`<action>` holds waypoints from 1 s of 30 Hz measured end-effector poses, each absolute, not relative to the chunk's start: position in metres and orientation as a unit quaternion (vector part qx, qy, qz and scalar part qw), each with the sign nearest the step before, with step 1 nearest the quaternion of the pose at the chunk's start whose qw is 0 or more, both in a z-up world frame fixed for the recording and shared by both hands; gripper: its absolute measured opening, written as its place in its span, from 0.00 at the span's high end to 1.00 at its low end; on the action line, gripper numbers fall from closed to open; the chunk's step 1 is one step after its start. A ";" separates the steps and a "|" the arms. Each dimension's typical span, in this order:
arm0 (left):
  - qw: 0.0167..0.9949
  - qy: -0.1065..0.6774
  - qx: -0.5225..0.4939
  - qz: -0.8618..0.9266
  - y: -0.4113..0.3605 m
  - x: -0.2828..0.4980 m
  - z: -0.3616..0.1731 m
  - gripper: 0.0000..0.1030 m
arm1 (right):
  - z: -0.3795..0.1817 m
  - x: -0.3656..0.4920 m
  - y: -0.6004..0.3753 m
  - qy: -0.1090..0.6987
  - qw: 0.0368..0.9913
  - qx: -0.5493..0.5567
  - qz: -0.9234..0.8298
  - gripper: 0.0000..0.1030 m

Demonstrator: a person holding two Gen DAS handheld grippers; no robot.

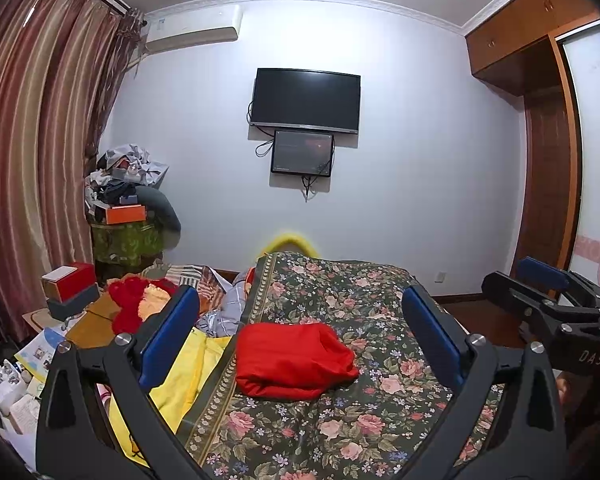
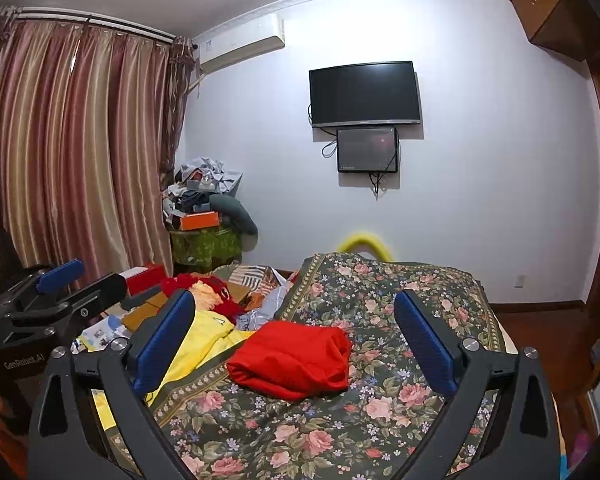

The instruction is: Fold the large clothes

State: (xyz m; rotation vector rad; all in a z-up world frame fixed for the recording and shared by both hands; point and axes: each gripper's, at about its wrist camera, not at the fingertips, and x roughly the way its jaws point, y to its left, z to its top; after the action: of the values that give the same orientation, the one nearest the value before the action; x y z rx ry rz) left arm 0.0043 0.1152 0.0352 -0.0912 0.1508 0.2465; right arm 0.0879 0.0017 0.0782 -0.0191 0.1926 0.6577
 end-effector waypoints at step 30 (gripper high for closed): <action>0.989 0.086 -0.042 0.112 0.111 0.013 0.031 0.00 | 0.077 0.091 0.000 0.102 0.943 -0.001 0.316 0.00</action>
State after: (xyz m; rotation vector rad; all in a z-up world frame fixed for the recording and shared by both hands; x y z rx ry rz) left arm 0.0131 0.1109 0.0314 -0.0843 0.1728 0.2242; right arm 0.0910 -0.0003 0.0766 -0.0015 0.2072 0.6446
